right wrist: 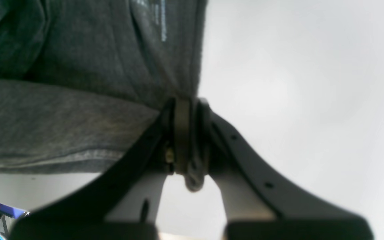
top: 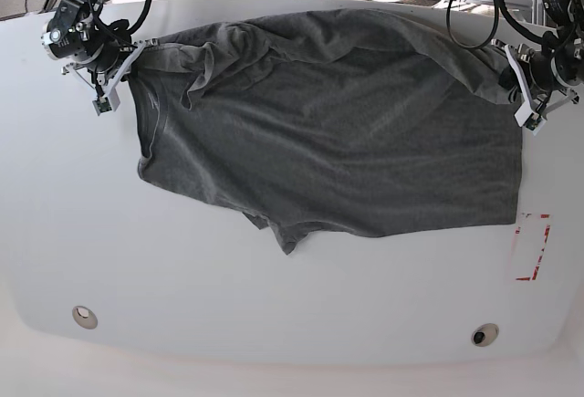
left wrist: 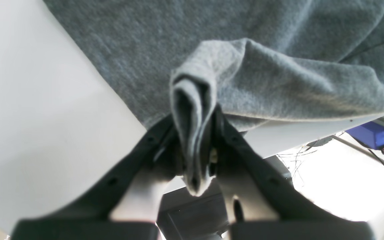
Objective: Fold the T-shirt properly
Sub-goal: 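Pull the shirt edge taut between both grippers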
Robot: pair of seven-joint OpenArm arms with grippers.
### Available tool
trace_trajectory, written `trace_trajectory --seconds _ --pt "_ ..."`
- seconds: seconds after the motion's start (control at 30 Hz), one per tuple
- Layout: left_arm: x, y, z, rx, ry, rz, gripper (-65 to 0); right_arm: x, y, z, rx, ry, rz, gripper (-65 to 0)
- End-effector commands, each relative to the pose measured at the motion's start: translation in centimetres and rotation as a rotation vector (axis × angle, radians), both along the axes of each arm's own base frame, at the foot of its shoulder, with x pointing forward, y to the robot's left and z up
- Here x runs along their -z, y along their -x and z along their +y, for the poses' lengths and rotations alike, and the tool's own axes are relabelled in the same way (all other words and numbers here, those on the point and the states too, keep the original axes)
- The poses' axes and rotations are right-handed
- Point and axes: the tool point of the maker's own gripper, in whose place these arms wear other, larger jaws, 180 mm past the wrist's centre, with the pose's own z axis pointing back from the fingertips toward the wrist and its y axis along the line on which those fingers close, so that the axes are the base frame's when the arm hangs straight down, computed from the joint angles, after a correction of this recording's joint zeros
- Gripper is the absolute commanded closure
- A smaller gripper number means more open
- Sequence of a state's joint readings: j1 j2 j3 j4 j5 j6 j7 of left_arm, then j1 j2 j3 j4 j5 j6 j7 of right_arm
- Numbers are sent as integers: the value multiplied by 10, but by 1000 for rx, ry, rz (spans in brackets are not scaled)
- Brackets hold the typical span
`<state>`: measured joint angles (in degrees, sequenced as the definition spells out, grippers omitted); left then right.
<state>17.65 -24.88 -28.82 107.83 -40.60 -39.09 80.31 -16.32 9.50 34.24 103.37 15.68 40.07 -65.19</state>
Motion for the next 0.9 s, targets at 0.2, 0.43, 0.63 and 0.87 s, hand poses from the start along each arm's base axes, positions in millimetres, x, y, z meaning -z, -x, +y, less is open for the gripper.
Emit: trace_trajectory --seconds 0.2,0.43,0.63,0.87 --pt "-10 1 15 24 -53 -3 0 -11 -9 -9 -7 27 -33 -6" --pt "-10 2 15 25 -56 1 -10 -18 -16 -8 -15 35 -60 -65" --pt "-11 1 15 30 -56 -5 -268 -35 -24 -7 -29 70 -94 -387" --pt "-13 -1 14 34 -52 -10 -469 -54 -45 -6 -36 86 -166 -579"
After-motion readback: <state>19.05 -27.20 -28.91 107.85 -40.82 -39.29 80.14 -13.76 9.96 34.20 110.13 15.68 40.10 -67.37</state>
